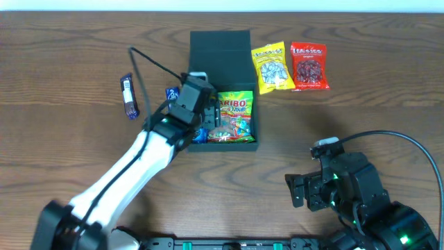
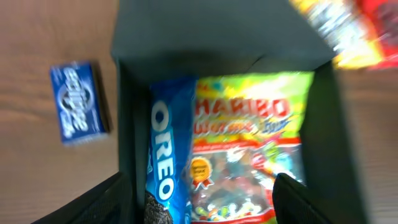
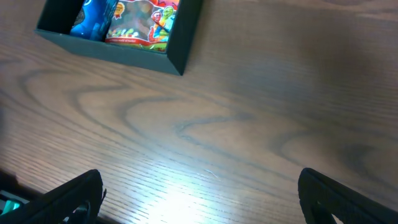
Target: Pack container
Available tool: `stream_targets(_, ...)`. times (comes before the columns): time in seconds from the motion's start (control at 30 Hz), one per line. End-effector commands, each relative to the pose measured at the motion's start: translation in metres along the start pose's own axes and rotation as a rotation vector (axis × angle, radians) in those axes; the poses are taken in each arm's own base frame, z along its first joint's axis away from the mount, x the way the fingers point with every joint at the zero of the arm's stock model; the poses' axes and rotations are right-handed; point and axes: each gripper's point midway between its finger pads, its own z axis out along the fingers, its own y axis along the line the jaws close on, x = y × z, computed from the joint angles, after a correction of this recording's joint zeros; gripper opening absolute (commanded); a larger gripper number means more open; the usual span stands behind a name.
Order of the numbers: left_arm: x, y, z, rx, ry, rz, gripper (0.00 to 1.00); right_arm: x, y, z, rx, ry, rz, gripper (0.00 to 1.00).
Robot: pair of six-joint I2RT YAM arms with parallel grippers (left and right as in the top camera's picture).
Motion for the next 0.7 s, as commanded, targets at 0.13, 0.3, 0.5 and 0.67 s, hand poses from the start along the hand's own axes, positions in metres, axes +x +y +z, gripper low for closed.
stream_targets(0.13,-0.048,0.002,-0.071,0.005,-0.222,0.080,0.75,-0.005,-0.002,-0.004,0.007,-0.017,-0.005,0.99)
stream_targets(0.3,-0.049,0.018,-0.114,-0.043,-0.279,0.104,0.76,-0.005,-0.002,-0.004,0.007,-0.018,-0.005,0.99)
stream_targets(0.5,-0.020,0.035,-0.151,-0.059,-0.235,0.108,0.76,-0.011,0.000,-0.004,0.000,-0.042,-0.005,0.99)
stream_targets(0.67,-0.005,0.044,-0.166,-0.068,-0.211,0.102,0.76,-0.025,0.016,-0.005,-0.083,-0.093,0.039,0.99)
